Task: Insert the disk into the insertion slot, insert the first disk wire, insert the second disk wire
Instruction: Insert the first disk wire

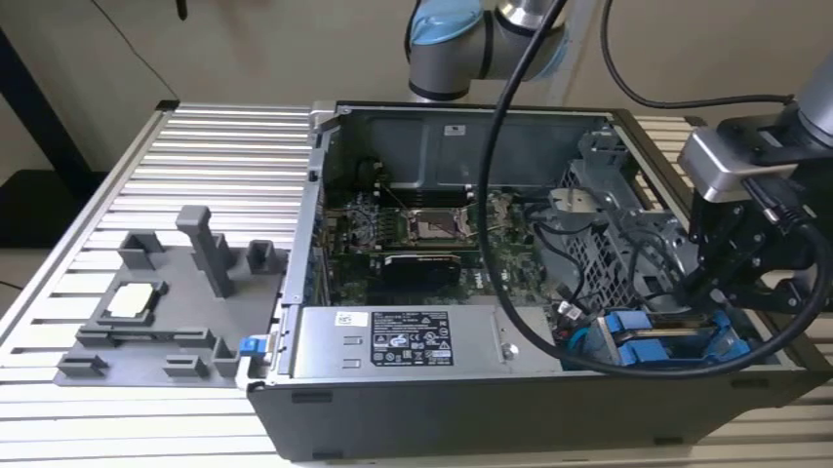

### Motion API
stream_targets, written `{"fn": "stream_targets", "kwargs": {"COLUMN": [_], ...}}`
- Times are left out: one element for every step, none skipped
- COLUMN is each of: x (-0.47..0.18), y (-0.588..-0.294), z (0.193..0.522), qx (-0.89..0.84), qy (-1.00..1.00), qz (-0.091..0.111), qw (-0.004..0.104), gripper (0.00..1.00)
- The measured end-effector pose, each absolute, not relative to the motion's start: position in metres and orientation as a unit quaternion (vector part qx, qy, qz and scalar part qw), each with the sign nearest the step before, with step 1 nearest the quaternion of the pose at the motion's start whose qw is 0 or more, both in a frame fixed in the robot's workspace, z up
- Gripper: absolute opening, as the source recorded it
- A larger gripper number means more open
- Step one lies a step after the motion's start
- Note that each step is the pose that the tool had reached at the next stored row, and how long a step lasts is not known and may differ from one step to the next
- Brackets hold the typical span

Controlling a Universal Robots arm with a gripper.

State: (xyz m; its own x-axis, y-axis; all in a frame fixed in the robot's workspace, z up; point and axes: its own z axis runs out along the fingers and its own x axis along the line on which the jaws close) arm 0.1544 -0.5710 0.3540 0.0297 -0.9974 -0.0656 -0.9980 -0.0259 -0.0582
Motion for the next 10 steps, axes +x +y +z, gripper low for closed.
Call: {"fn": "stream_targets", "kwargs": {"x": [0.1544,0.1545,0.1545,0.1546,0.1548,0.1552,0.1559,0.1561,0.1562,0.1562], "y": [-0.5711,-0.5714,-0.5719,-0.5725,-0.5729,-0.5733,-0.5738,-0.5739,-0.5739,-0.5739], "z": [0.3529,0.3518,0.3509,0.3501,0.3495,0.3491,0.3487,0.3483,0.3483,0.3481], "qx": [-0.716,-0.716,-0.716,-0.716,-0.716,-0.716,-0.717,-0.716,-0.716,-0.716], "qy": [0.697,0.697,0.697,0.697,0.697,0.696,0.696,0.697,0.697,0.697], "qz": [0.002,0.001,0.0,0.0,-0.001,-0.001,-0.001,-0.001,-0.001,-0.001], "qw": [0.043,0.042,0.041,0.04,0.04,0.04,0.04,0.04,0.04,0.039], "gripper": [0.19,0.19,0.19,0.19,0.19,0.19,0.19,0.19,0.19,0.19]}}
